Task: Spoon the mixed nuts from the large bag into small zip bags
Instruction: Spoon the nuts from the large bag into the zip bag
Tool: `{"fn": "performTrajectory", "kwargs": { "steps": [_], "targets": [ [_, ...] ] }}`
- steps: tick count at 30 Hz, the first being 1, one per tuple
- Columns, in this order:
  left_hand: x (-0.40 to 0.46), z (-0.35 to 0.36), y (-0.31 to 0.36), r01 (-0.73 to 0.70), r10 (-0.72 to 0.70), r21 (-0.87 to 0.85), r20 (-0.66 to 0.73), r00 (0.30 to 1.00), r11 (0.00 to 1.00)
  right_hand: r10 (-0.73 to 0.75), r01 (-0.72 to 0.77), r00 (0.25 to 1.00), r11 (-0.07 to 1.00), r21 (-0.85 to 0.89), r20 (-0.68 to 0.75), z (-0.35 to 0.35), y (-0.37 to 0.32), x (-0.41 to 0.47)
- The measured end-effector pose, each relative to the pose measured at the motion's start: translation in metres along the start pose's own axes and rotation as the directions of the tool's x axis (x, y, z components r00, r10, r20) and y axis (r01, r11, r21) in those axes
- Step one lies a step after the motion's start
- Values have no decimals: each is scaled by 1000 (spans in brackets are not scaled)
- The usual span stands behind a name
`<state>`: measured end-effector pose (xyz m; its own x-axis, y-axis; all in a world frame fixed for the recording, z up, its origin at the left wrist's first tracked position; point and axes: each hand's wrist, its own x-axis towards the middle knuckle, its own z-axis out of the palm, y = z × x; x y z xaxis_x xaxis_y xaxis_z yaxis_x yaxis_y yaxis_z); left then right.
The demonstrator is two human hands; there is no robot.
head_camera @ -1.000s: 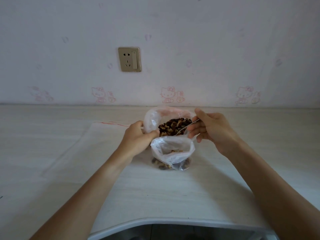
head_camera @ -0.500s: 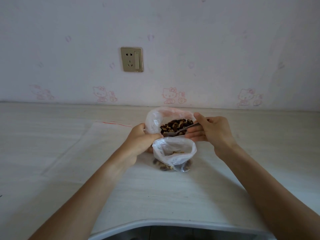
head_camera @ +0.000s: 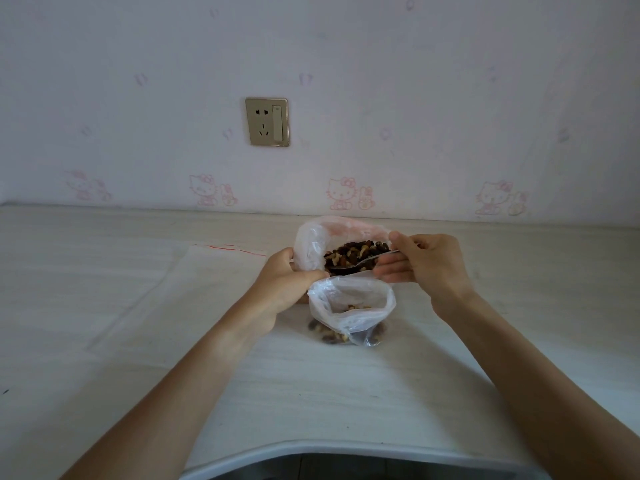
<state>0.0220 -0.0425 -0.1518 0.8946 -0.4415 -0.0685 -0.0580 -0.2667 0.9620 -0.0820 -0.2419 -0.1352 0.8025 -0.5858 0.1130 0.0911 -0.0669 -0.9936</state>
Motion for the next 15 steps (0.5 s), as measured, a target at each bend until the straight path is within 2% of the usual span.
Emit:
{"fn": "performTrajectory", "kwargs": {
  "steps": [9, 15],
  "targets": [
    [0, 0, -1, -2, 2, -10, -1, 1000, 1000, -101, 98, 995, 988, -118, -14, 11, 6, 0],
    [0, 0, -2, -23, 23, 4, -1, 1000, 1000, -64, 61, 998, 994, -95, -22, 12, 9, 0]
  ]
}}
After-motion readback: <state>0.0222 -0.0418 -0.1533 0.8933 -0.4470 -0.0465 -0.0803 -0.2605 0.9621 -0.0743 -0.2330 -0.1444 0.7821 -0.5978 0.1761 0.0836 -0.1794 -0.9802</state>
